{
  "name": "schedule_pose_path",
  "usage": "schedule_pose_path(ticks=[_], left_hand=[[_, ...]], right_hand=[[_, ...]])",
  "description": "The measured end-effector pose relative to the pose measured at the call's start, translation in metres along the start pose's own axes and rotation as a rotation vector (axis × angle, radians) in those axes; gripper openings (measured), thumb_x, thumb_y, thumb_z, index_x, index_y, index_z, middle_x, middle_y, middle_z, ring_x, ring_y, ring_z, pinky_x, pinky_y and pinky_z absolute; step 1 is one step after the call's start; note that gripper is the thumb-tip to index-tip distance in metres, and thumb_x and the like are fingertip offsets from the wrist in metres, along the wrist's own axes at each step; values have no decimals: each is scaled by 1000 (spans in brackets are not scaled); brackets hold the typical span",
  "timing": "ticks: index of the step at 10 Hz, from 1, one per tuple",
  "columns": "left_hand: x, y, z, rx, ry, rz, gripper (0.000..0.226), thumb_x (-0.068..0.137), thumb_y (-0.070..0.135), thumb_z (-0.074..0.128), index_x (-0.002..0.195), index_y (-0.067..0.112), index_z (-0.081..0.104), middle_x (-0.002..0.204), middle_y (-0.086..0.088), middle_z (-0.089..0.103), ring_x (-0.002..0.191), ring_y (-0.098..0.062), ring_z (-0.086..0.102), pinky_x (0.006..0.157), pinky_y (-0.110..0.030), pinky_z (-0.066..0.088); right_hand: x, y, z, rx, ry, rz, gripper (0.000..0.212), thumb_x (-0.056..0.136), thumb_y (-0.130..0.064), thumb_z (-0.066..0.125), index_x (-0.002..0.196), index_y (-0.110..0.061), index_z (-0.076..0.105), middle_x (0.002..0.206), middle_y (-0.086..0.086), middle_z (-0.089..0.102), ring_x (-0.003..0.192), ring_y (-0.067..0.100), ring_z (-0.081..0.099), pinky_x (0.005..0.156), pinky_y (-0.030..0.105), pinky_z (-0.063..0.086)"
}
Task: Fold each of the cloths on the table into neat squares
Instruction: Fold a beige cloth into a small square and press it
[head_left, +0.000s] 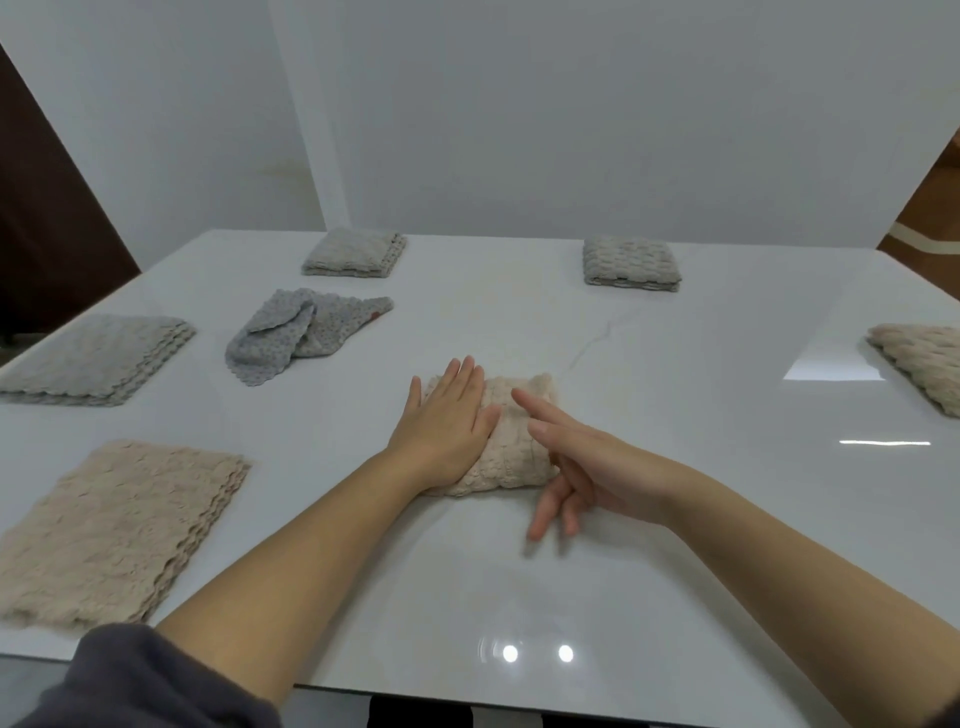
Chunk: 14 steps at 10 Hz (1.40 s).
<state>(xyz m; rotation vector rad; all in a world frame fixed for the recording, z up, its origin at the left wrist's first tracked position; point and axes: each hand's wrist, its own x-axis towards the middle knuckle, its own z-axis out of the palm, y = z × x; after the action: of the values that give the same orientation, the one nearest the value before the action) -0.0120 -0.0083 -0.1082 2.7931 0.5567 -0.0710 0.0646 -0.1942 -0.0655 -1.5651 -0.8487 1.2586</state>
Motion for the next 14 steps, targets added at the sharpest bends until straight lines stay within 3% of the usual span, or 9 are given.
schedule_pose_path(ticks=[2, 4, 5, 6, 7, 8, 9, 10, 14], left_hand=[[0, 0, 1, 11, -2, -1, 63, 103, 48, 10, 155, 17, -6, 162, 5, -15, 146, -6, -19, 120, -45, -12], [9, -4, -12, -25, -161, 0, 60, 104, 44, 10, 155, 18, -8, 161, 5, -19, 146, -8, -20, 119, -46, -13], [16, -4, -25, -42, -273, 0, 57, 105, 39, 9, 155, 16, -10, 160, 5, -21, 146, -9, -19, 119, -48, -13], [15, -6, -22, -18, -256, 14, 58, 105, 40, 11, 154, 18, -11, 160, 6, -23, 145, -7, -22, 118, -48, -16], [13, -8, -17, -16, -232, 24, 59, 104, 41, 12, 154, 20, -12, 159, 7, -24, 145, -6, -23, 117, -48, -17], [12, -8, -16, -2, -220, 26, 60, 104, 42, 12, 154, 20, -13, 159, 6, -24, 145, -6, -23, 117, -48, -18], [12, -7, -14, 2, -214, 23, 61, 104, 43, 12, 154, 20, -13, 159, 6, -24, 145, -7, -24, 117, -49, -17], [12, -7, -13, 21, -205, 24, 61, 104, 43, 13, 154, 19, -13, 160, 6, -24, 145, -7, -23, 117, -49, -17], [9, -6, -11, 41, -172, 32, 61, 104, 43, 12, 154, 19, -13, 160, 5, -23, 145, -7, -23, 117, -48, -17]], right_hand=[[0, 3, -8, -248, 82, -9, 59, 99, -50, 40, 150, -50, 10, 64, 8, 66, 54, 23, 59, 57, 29, 48], [7, 7, -7, -105, -69, -34, 65, 97, -47, 49, 148, -55, 10, 142, 14, 49, 82, 39, 72, 61, 32, 57], [12, 10, -6, -70, -104, -34, 67, 96, -44, 47, 149, -54, 8, 107, 1, 71, 72, 34, 71, 55, 29, 54], [14, 9, -7, -37, -80, -52, 69, 92, -44, 47, 149, -52, 10, 72, -19, 70, 61, 25, 67, 51, 26, 51], [17, 9, -6, -14, -102, -55, 69, 90, -44, 48, 147, -56, 11, 84, -16, 71, 70, 31, 70, 55, 29, 54], [16, 9, -6, -75, -65, -57, 67, 89, -46, 47, 148, -52, 16, 76, -19, 71, 59, 23, 64, 52, 28, 48], [14, 8, -6, -51, -83, -59, 67, 92, -48, 50, 147, -55, 14, 117, 1, 65, 73, 33, 71, 59, 31, 55], [12, 9, -8, -117, -40, -65, 62, 95, -45, 47, 149, -49, 17, 72, -19, 70, 59, 23, 64, 56, 30, 51], [9, 10, -8, -145, 11, -68, 49, 96, -43, 50, 142, -45, 33, 75, -10, 60, 56, 20, 58, 57, 30, 47]])
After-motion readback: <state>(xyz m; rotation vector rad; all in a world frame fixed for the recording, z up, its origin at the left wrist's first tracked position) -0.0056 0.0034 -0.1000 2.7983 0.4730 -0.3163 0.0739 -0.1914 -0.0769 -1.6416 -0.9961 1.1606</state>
